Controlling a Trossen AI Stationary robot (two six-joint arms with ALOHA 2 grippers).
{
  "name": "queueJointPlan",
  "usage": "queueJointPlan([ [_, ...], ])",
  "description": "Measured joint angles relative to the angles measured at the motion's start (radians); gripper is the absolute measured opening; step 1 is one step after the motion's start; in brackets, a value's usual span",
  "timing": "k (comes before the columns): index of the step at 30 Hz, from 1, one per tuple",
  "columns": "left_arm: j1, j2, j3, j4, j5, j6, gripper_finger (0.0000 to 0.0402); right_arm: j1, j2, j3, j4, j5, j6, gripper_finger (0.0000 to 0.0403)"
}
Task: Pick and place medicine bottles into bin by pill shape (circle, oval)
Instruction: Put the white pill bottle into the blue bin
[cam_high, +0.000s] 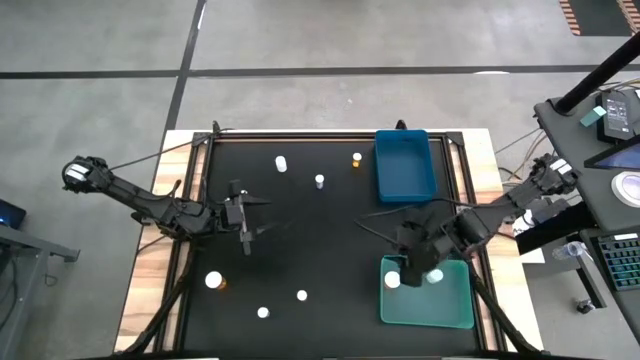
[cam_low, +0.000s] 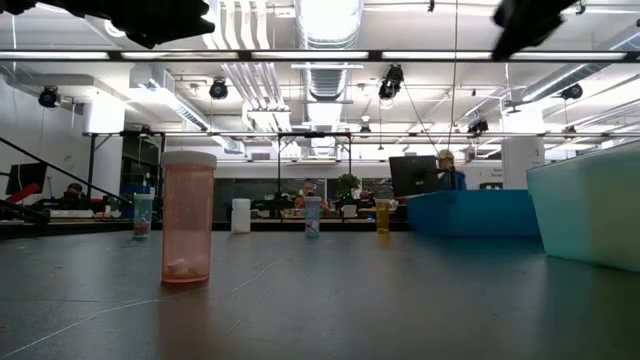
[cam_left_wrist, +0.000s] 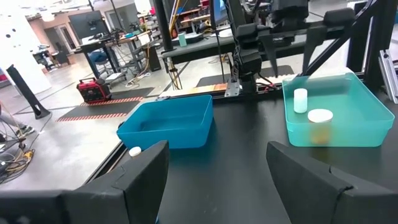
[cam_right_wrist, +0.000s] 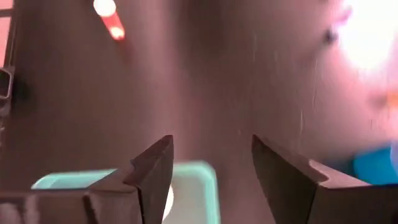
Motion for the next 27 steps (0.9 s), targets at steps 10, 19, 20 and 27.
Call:
queueJointPlan([
  [10,0.000,0.041,0.000,0.089,0.000,-0.004,0.0254,-0.144,-0.123,-0.314,0.726,-0.001,-0.525,0.0194],
  [19,0.047,0.260,0.000,0.285,-0.006,0.000,0.0254,-0.305,-0.195,-0.603,1.238,-0.002,-0.615,0.0194],
  [20,0.061,0.288,0.000,0.288,-0.005,-0.001,0.0254,-0.322,-0.196,-0.626,1.260,-0.002,-0.601,0.0194],
  [27,0.258,0.424,0.027,0.310,0.164,-0.003,0.0254,-0.462,-0.205,-0.680,1.294,-0.004,-0.554,0.0194],
])
